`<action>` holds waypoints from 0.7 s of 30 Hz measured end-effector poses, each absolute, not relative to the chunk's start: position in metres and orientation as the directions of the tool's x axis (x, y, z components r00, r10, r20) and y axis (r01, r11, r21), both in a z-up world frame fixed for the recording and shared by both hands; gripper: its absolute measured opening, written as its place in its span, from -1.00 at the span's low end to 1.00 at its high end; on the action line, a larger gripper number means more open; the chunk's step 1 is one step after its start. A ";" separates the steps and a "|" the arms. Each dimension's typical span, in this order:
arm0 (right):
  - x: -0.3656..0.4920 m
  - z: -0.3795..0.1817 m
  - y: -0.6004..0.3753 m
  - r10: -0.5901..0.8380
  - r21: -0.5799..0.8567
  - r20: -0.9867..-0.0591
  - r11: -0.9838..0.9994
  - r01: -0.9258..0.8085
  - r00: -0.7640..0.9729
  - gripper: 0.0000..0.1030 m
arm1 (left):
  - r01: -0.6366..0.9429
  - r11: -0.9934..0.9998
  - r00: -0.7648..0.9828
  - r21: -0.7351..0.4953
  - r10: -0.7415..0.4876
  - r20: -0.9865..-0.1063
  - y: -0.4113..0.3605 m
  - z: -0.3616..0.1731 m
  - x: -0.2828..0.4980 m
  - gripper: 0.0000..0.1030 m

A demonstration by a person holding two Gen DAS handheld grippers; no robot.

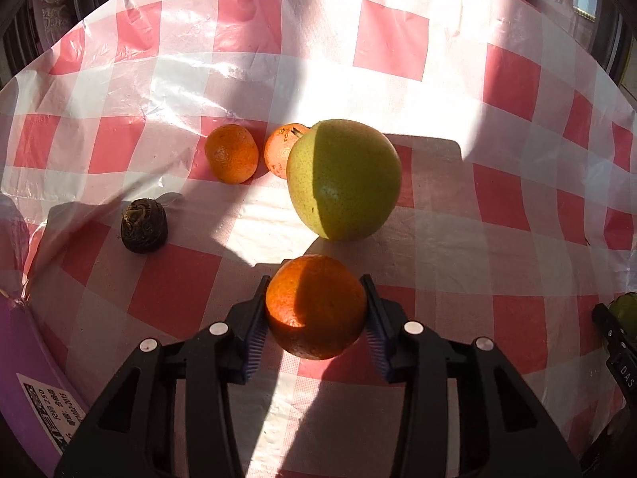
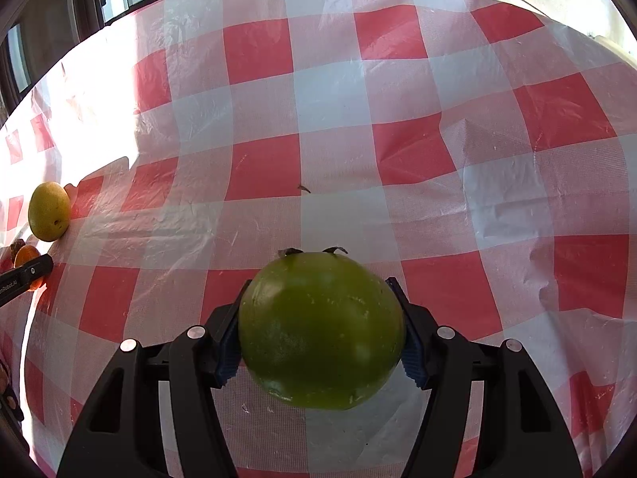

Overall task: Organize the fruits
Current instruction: 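Grasp the orange with the left tool while the right tool grasps a green pomelo, then carry the orange and pomelo into the white box with both tools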

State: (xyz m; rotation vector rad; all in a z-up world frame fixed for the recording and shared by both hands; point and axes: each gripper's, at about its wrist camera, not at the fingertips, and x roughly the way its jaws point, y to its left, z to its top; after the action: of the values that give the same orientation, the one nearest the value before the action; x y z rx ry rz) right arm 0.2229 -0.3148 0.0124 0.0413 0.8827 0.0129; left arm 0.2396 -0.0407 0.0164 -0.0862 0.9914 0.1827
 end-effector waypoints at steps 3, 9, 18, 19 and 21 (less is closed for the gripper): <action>0.226 0.013 -0.313 0.025 0.037 -0.772 0.999 0.005 0.635 0.22 | -0.112 0.993 0.521 0.031 0.085 -0.849 -0.064 0.016 0.224 -0.16; 0.222 0.018 -0.305 0.033 0.027 -0.804 0.999 -0.019 0.593 0.20 | 0.014 1.000 0.495 0.028 0.017 -0.868 -0.105 0.018 0.183 -0.16; 0.147 0.021 -0.301 0.089 0.083 -0.858 0.996 -0.035 0.507 0.20 | 0.092 0.995 0.469 0.048 -0.001 -0.883 -0.123 0.029 0.130 -0.16; 0.142 0.021 -0.302 0.093 0.086 -0.863 0.996 -0.038 0.496 0.20 | 0.095 0.994 0.473 0.050 -0.001 -0.881 -0.120 0.033 0.122 -0.16; 0.133 0.023 -0.303 0.091 0.075 -0.866 0.996 -0.052 0.492 0.20 | 0.100 0.994 0.480 0.052 -0.003 -0.877 -0.118 0.041 0.113 -0.16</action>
State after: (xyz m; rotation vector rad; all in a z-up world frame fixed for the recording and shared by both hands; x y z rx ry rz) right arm 0.1330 -0.3032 0.0230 0.0411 1.0530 0.0868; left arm 0.1125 -0.1180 0.0415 0.1005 1.0688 -0.0627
